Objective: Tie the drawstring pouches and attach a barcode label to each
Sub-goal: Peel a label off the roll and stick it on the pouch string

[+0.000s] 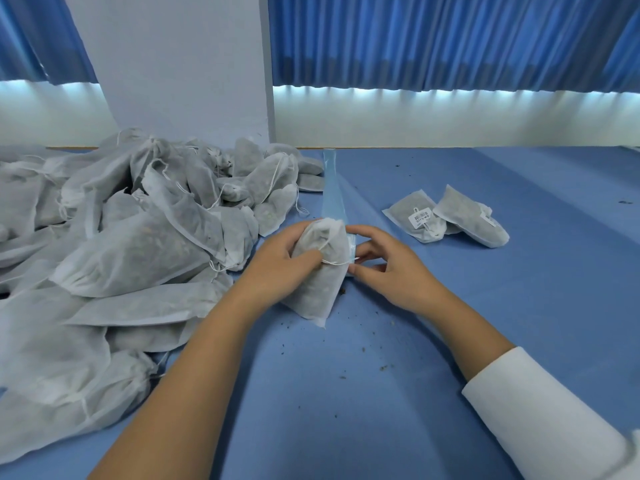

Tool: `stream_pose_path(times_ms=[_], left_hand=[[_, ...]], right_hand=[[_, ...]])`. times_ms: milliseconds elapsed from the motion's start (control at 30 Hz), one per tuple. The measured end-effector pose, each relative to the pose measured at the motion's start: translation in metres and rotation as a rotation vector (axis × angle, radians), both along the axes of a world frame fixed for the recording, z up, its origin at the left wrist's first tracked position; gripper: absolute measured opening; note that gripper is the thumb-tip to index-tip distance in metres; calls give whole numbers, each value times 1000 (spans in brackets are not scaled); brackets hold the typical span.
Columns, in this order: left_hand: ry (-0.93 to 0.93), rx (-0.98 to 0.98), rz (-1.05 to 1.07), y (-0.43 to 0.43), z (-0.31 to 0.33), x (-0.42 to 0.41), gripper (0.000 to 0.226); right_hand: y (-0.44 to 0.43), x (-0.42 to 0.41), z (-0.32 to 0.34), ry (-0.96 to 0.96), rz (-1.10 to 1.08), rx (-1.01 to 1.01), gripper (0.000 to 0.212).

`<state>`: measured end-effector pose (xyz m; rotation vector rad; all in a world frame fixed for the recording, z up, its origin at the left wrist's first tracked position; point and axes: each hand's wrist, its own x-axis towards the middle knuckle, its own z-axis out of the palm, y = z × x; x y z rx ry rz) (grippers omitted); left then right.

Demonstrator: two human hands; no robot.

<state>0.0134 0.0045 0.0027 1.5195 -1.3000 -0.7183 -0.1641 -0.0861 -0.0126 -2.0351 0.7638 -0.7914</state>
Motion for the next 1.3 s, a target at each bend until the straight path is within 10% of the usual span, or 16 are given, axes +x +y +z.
stream_pose_path(times_ms=[600, 1300], left_hand=[[176, 97, -6, -8, -6, 9, 33], [138, 125, -79, -9, -5, 7, 47]], right_hand=[[-1, 0, -1, 107, -228, -604, 25], [5, 2, 1, 39, -352, -574, 13]])
